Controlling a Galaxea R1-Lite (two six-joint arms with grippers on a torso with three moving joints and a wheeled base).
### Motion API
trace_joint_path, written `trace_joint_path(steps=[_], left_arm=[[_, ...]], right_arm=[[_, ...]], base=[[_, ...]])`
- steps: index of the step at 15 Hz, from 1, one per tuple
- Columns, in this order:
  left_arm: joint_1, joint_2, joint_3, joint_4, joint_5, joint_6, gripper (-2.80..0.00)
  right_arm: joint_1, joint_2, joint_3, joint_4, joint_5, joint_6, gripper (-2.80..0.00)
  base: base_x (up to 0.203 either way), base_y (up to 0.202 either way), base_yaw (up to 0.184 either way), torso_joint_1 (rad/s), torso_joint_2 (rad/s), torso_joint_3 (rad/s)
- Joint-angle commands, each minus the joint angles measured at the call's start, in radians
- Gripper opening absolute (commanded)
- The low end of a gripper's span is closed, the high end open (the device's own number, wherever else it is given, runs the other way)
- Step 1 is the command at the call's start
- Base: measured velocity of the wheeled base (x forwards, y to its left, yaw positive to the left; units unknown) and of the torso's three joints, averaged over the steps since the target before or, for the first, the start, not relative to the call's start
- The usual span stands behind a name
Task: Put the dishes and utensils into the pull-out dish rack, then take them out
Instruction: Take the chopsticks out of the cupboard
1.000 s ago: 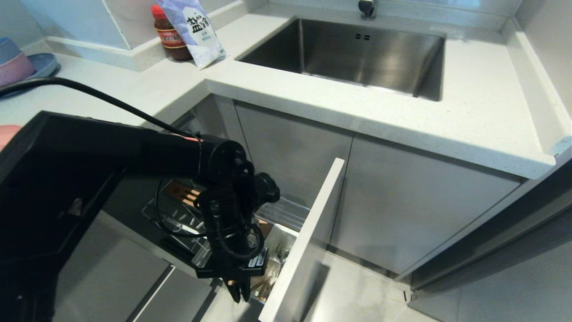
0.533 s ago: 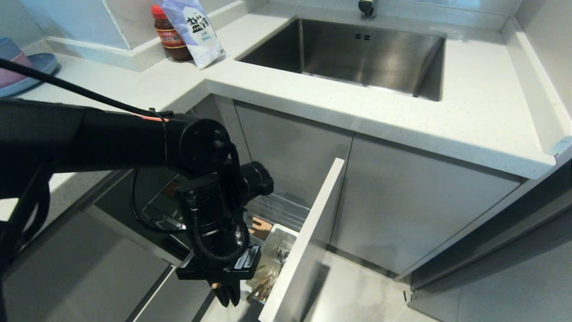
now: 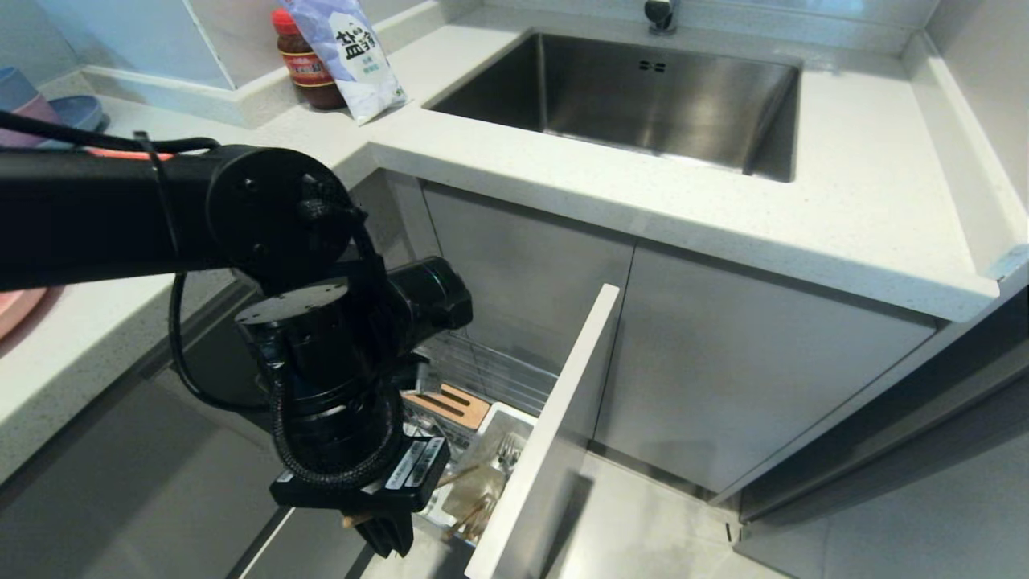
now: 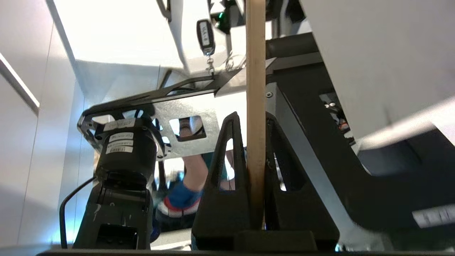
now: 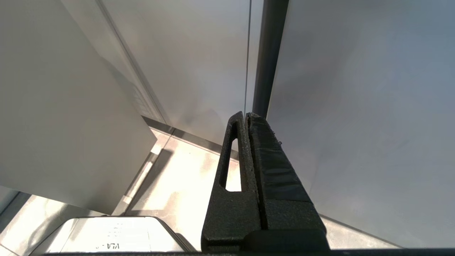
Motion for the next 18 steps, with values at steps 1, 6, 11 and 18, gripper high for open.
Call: trace_joint_path(steps=[1,6,11,18], left_arm=[[-0.010,-0.090,-0.004,0.006,0.002,-0.004,-2.80],[-0.027,-0.314,-0.081,0.001,0.001,-0.012,-2.80],[0.043,-0.493,-0.176,-0.032,0.002,-0.012,-2.80],[0.393,-0.581,-0.196,-0.245,0.001,-0.006,-2.80]], right_arm=[[0.000,-0.002,0.002,0.000,0.000,0.000,-2.80],[0.000,-0.002,0.002,0.000,0.000,0.000,-2.80],[0.001,-0.002,0.002,0.000,0.000,0.000,-2.80],[0.000,-0.002,0.002,0.000,0.000,0.000,-2.80]], base=[[0.000,0.000,0.000,0.000,0.00,0.000],[0.000,0.000,0.000,0.000,0.00,0.000],[0.000,0.000,0.000,0.000,0.00,0.000],[0.000,0.000,0.000,0.000,0.00,0.000]])
